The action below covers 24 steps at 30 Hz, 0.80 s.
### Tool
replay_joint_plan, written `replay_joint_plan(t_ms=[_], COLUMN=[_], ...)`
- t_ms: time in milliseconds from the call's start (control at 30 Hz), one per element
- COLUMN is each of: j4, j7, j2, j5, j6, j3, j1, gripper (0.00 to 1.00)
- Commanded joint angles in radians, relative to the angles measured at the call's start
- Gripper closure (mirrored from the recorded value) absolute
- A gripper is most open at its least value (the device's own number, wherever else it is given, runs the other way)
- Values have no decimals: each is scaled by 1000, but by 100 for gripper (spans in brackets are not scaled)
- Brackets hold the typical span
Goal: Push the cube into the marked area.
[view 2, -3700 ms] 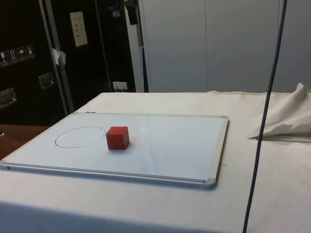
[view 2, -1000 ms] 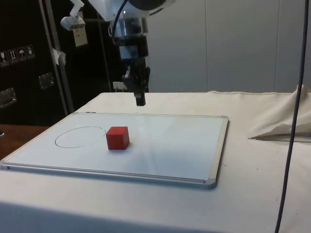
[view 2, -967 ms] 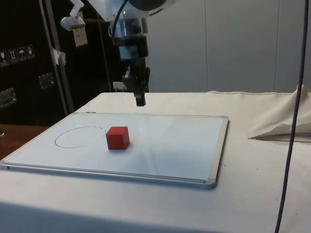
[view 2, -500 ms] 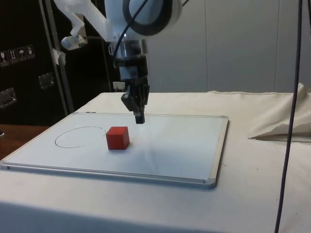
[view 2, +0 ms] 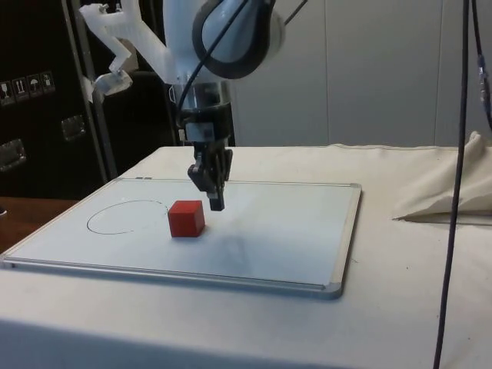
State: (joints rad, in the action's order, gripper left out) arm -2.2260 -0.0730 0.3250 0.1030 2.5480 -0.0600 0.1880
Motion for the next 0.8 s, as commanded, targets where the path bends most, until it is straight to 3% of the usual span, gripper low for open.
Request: replay_joint_plan(t_ms=[0, 200, 233, 267, 500, 733, 767], j4=[7, 43, 33, 49, 77, 118, 111], j7=[-3, 0, -4, -1, -4, 5, -4], j2=[10, 45, 34, 51, 81, 119, 114], j5=[5, 16, 1, 17, 12, 37, 20], j6=[7, 2, 3, 3, 2, 1, 2], j3=[3, 8, 1, 8, 6, 16, 6], j1=[1, -5, 0, -4, 0, -9, 0], gripper=[100, 100, 100, 100, 100, 100, 100])
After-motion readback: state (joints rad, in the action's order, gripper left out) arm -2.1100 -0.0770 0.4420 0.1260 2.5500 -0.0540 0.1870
